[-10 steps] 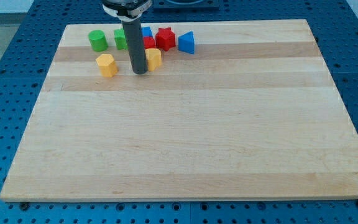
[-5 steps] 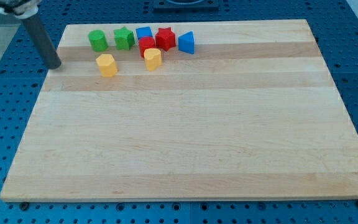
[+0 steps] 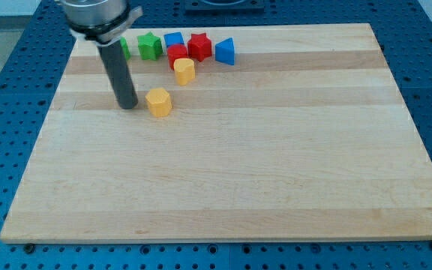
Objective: Move yellow hexagon to the yellow heart
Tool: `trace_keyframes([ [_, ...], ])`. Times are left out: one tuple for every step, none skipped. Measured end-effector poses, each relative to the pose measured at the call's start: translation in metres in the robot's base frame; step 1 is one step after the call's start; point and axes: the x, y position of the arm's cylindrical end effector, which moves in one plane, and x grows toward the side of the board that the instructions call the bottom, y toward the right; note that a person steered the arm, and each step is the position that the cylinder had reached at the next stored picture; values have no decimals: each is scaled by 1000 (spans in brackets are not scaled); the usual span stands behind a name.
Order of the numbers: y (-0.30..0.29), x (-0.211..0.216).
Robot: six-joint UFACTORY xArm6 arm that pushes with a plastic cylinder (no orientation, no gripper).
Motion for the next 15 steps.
trace_keyframes([
  [6,24],
  [26,31],
  [37,-1],
  [48,-21],
  [48,6],
  [50,22],
  [52,-2],
  [53,-18],
  [56,-18],
  [57,-9],
  [65,4],
  [72,-9],
  [72,-16],
  [72,-6],
  [75,26],
])
